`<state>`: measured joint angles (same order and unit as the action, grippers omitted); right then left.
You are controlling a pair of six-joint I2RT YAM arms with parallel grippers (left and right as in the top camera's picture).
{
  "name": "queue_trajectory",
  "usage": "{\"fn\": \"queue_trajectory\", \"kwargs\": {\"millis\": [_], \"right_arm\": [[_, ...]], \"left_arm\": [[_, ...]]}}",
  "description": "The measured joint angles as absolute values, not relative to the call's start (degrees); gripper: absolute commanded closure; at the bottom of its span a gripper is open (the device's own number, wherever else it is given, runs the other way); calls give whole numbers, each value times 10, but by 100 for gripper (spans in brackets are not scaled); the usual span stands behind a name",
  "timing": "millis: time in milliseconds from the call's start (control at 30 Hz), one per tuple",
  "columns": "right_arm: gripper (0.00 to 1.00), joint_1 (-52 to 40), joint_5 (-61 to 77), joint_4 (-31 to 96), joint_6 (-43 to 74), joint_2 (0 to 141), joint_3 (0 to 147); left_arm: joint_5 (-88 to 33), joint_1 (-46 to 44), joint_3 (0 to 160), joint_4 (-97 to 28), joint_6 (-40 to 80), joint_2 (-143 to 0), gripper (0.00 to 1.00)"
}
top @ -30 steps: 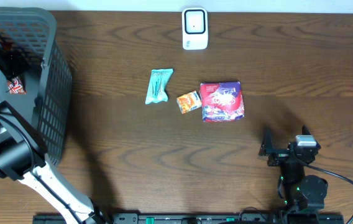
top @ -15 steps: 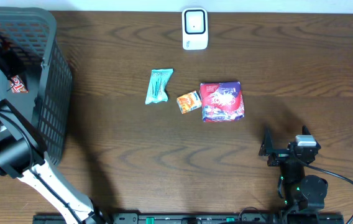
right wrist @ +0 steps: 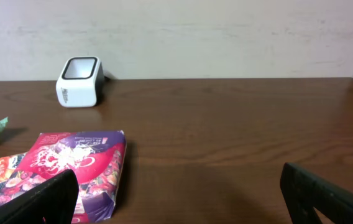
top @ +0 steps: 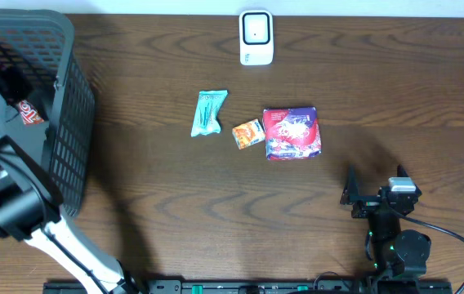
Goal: Scan the item barcode
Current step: 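Reach the left gripper into the basket and grasp the red chocolate bar, then lift the red chocolate bar and release it beside the orange pack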
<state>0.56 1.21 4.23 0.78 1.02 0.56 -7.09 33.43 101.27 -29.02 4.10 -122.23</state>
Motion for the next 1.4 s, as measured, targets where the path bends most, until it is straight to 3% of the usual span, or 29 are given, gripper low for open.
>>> {"fn": "queue_trajectory", "kwargs": {"millis": [233,500,600,700,867,1067,1400], "right_arm": [[1,6,12,42,8,10,6],[1,6,12,42,8,10,6],[1,6,12,42,8,10,6],[1,6,12,42,8,10,6],[1,6,12,42,8,10,6],[1,6,12,42,8,10,6],[1,6,12,42,8,10,6]], "left_arm": [[-84,334,1007,-333,138,-1025,93],[-232,321,1010,-333,272,-816,93],[-260,282,1010,-333,314,-776,93],[-285,187,1010,-347,333,-749,92],[-296,21,1011,-415,317,-769,92],[-227,-135,1011,-494,295,-870,93],[-90,-251,1011,-509,284,-1081,92]]}}
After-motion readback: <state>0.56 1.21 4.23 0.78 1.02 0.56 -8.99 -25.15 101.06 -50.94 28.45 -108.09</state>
